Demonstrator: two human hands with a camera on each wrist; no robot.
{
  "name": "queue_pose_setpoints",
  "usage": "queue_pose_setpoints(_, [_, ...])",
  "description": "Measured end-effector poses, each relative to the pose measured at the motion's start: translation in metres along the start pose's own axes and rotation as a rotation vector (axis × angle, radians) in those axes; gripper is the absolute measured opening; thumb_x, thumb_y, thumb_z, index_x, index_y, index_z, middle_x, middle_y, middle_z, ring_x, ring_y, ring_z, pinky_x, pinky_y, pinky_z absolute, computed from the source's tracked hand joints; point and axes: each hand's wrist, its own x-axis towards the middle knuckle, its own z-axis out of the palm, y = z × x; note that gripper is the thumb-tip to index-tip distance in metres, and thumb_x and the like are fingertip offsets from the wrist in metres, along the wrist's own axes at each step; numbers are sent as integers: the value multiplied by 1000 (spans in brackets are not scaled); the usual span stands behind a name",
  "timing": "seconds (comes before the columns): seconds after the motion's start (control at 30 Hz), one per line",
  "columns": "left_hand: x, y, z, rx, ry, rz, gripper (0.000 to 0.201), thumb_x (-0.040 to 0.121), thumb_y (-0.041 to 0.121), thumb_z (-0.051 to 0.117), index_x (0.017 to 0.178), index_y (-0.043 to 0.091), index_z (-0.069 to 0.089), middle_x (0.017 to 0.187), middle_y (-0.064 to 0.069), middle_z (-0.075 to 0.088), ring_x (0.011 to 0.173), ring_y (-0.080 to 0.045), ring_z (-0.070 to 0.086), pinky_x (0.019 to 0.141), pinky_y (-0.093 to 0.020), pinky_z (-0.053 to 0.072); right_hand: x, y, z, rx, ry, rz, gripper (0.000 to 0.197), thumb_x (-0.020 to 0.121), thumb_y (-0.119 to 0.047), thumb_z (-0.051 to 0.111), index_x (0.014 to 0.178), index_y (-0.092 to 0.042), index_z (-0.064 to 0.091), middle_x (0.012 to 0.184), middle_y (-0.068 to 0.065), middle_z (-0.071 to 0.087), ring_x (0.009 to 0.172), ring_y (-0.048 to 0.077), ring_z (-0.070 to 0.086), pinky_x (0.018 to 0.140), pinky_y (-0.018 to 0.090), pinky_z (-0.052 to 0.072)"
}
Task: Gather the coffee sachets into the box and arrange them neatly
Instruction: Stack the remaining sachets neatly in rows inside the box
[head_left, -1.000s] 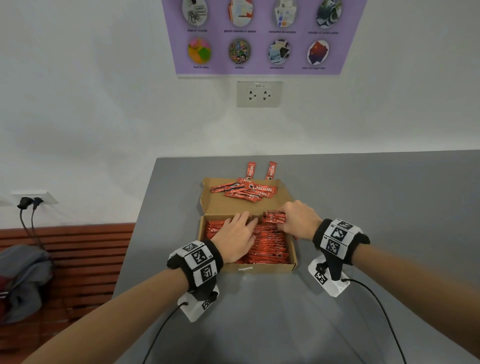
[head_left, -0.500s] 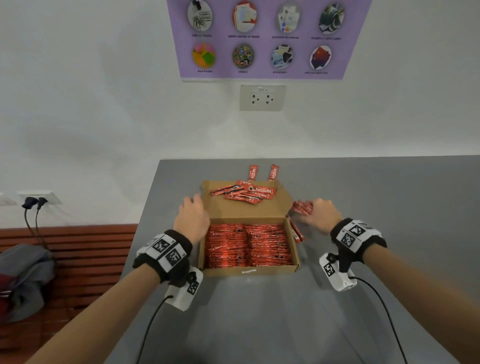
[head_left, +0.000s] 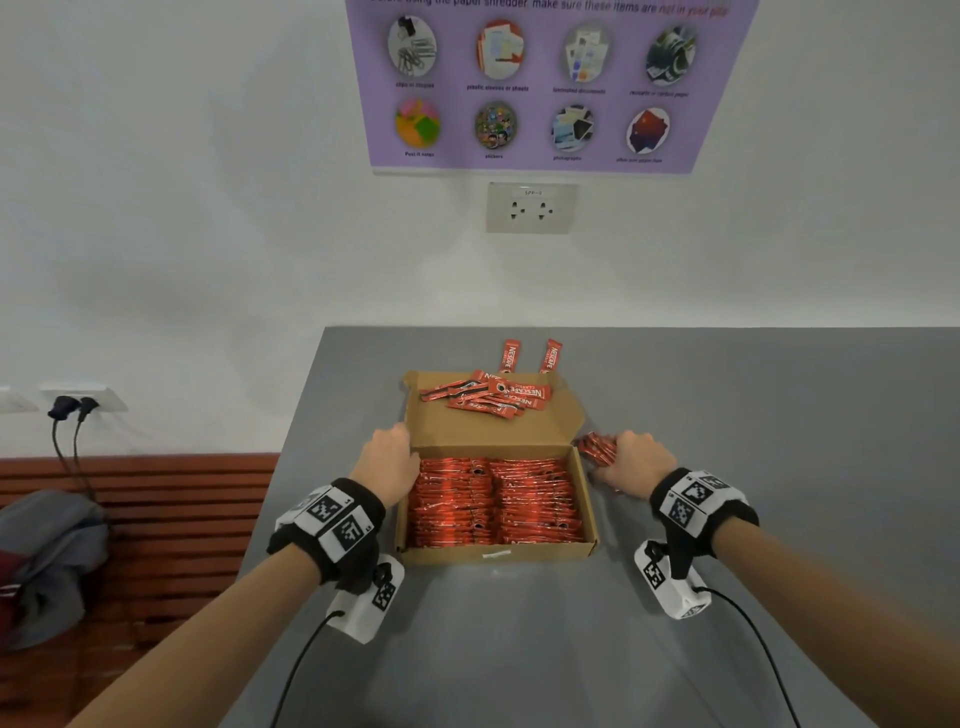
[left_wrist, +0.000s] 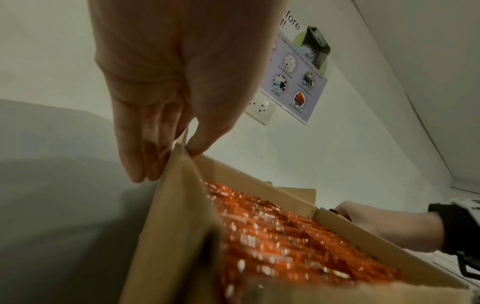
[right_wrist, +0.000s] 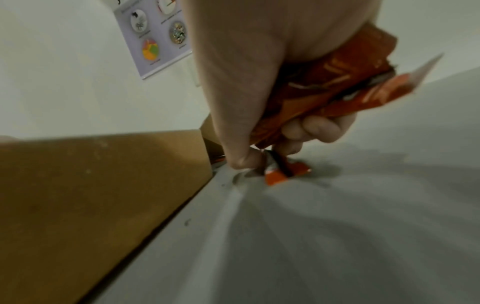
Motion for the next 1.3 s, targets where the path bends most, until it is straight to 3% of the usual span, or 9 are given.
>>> queue_pose_setpoints(0.23, [18, 23, -53, 135, 167, 31, 27, 92, 17, 44, 111, 5, 59, 104, -14, 65, 97, -34, 61, 84, -41, 50, 9, -8, -40, -7, 115, 5, 21, 85, -26, 53, 83, -6, 61, 81, 14, 65, 71, 30, 61, 62, 29, 45])
queue_pose_setpoints(0.4, [68, 58, -68, -10, 61, 47, 24, 89, 5, 47, 101, 0, 67, 104, -18, 67, 97, -31, 64, 90, -40, 50, 49, -43, -106, 25, 300, -7, 28, 83, -20, 58, 104, -3, 61, 100, 22, 66, 97, 40, 61, 80, 36, 47])
queue_pose_setpoints(0.53, [112, 90, -55, -93, -101, 34, 21, 89, 3, 53, 101, -5, 68, 100, -20, 70, 90, -27, 66, 85, -33, 52, 95, -68, -104, 128, 189, -24, 26, 86, -11, 55, 108, 2, 58, 104, 23, 64, 98, 37, 61, 75, 33, 47])
queue_pose_setpoints(0.73, [172, 128, -19, 21, -148, 46, 24, 91, 4, 48, 107, -6, 62, 108, -20, 66, 100, -34, 64, 86, -36, 52, 161, -69, -65, 145, 22, -18, 45, 78, -44, 70, 102, -6, 64, 87, 9, 63, 74, 21, 56, 52, 24, 42])
queue_pose_setpoints(0.9, [202, 135, 13, 246, -219, 75, 18, 82, 13, 63, 94, 0, 57, 85, -7, 64, 85, -28, 66, 76, -35, 55, 189, -63, -59, 42, -83, 20, 59, 69, -60, 71, 94, -7, 61, 86, 7, 63, 76, 21, 56, 62, 27, 43])
queue_pose_setpoints(1.0, [204, 145, 23, 217, -229, 137, 35, 86, 7, 61, 116, 4, 42, 102, -15, 63, 92, -34, 63, 80, -43, 53, 195, -64, -62, 26, -110, 29, 51, 68, -53, 75, 91, -9, 61, 88, 9, 64, 77, 22, 58, 64, 29, 47])
queue_pose_setpoints(1.1, [207, 149, 30, 223, -212, 158, 41, 88, 0, 56, 125, 0, 37, 114, -20, 59, 101, -36, 60, 79, -38, 49, 198, -64, -62, 23, -140, 27, 34, 74, -39, 75, 81, -9, 61, 85, 8, 65, 75, 23, 60, 69, 31, 50])
queue_pose_setpoints(1.2, [204, 152, 29, 243, -217, 133, 20, 94, 14, 52, 106, -2, 51, 106, -18, 58, 99, -32, 59, 78, -33, 46, 191, -62, -66, 51, -141, 7, 31, 77, -27, 71, 94, -2, 64, 86, 11, 68, 77, 26, 65, 75, 35, 56])
queue_pose_setpoints(1.3, [199, 158, 12, 115, -158, 183, 21, 94, 20, 54, 85, 1, 58, 82, -9, 56, 78, -25, 59, 66, -27, 46, 180, -58, -83, 93, -37, -19, 18, 82, -17, 61, 87, -1, 63, 87, 17, 69, 70, 28, 63, 65, 33, 54])
